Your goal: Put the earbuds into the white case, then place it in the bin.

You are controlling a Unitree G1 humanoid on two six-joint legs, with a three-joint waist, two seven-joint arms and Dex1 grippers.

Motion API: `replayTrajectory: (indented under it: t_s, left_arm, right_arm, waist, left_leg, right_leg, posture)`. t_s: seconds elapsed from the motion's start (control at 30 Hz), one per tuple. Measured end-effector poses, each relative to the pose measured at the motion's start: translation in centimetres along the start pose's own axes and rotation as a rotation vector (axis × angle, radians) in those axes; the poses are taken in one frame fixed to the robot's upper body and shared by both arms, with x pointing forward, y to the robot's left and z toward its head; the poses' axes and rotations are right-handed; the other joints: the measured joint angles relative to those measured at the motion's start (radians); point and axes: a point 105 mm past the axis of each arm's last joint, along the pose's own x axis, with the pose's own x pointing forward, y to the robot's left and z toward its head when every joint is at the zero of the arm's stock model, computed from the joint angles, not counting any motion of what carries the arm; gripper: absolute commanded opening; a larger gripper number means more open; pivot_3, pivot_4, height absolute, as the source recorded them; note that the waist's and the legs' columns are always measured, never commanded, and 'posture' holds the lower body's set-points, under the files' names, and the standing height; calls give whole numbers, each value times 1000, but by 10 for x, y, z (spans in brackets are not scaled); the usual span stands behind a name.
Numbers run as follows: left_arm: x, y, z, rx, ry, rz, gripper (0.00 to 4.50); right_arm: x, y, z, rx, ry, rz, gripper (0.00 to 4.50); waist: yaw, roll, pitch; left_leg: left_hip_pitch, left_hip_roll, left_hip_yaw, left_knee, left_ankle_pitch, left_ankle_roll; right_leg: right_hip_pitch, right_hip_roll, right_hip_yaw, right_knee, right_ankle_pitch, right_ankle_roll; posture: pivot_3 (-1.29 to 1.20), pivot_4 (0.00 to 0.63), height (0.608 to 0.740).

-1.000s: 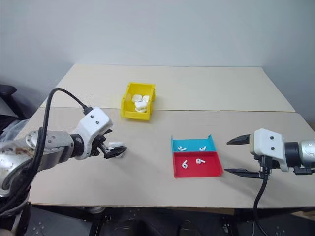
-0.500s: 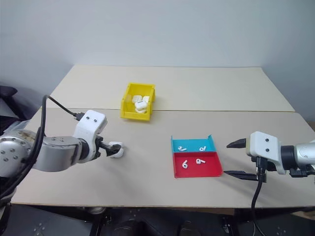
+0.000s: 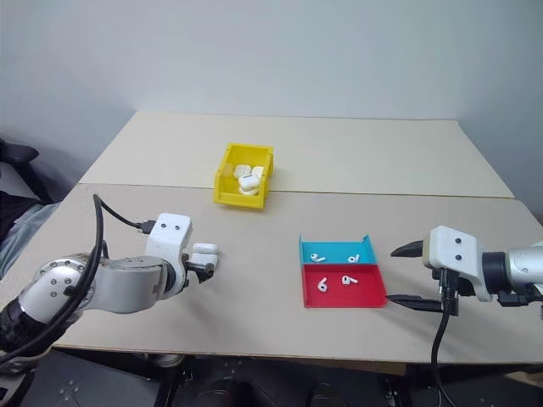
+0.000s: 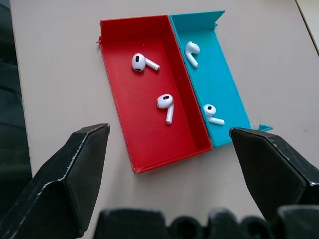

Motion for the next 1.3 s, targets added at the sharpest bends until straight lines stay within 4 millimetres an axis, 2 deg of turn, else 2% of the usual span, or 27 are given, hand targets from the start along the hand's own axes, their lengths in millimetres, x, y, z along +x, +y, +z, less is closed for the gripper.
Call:
replayTrajectory:
  t_s: [0.13, 0.4, 0.67, 0.87, 1.3]
  left_arm:
    - [7, 1, -1, -5, 31, 14, 4500]
    - [13, 2, 9, 22, 49, 13, 4500]
    - [25, 0, 1, 30, 115, -5, 4500]
    - [29, -4, 9, 60, 95, -10, 4500]
    - [38, -14, 12, 125, 78, -29, 4500]
  right_arm:
    - [0, 2, -2, 16, 8, 3, 4461]
    - [1, 4, -3, 26, 17, -1, 4461]
    - [0, 4, -4, 31, 26, -25, 4461]
    - [-2, 6, -4, 35, 32, -33, 4461]
    - [-4, 8, -7, 47, 44, -38, 4461]
  waist:
    - [0, 0, 0]
    - [0, 0, 0]
    - [1, 0, 0]
    - [1, 0, 0]
    - [2, 0, 0]
  left_leg:
    - [0, 0, 0, 0, 0, 0]
    - [0, 0, 0, 0, 0, 0]
    - [0, 0, 0, 0, 0, 0]
    - [-1, 0, 0, 0, 0, 0]
    - [0, 0, 0, 0, 0, 0]
  right_leg:
    - [0, 0, 0, 0, 0, 0]
    - [0, 0, 0, 0, 0, 0]
    - [0, 0, -1, 0, 0, 0]
    - [0, 0, -1, -1, 0, 0]
    - [0, 0, -1, -1, 0, 0]
  posture:
    - [0, 150, 740]
    - [0, 150, 740]
    - [0, 150, 740]
    - [0, 150, 740]
    - [0, 150, 740]
